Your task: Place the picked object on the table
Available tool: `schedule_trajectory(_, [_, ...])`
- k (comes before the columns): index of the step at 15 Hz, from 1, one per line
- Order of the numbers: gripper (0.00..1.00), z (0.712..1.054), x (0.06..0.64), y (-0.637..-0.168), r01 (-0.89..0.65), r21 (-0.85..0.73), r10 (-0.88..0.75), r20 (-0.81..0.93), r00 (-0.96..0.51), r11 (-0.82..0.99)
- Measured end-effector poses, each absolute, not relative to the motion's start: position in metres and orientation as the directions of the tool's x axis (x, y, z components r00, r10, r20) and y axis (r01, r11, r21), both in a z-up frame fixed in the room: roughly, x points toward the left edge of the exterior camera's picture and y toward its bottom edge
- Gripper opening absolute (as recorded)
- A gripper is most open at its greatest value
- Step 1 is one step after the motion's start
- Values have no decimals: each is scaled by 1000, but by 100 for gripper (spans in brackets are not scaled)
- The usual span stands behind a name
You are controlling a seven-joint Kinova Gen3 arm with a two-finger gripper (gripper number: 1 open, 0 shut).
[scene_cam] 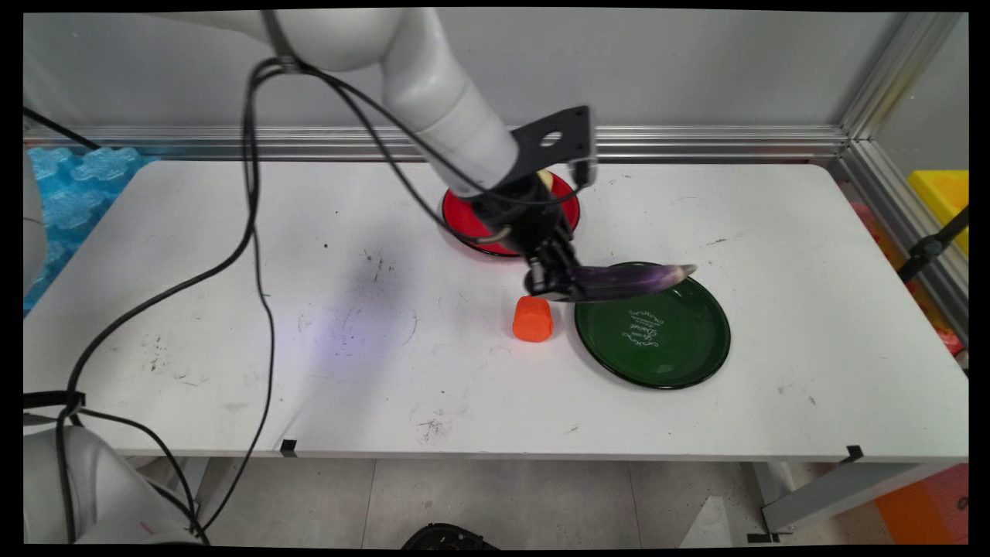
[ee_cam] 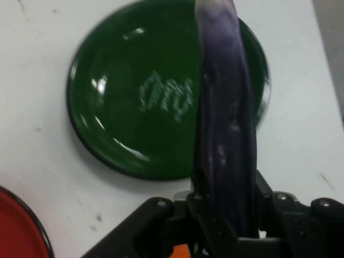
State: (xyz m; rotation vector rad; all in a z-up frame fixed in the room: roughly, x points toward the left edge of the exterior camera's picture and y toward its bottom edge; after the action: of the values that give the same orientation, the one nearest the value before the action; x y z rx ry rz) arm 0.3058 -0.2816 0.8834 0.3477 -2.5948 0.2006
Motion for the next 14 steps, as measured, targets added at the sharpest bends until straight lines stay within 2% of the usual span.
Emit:
schedule_trajectory(7, [0,884,340,-239,-214,-76,-160,436,-886,974])
schedule_trajectory(14, [0,850,353,-221,-178,-75,-139,368,-919,981])
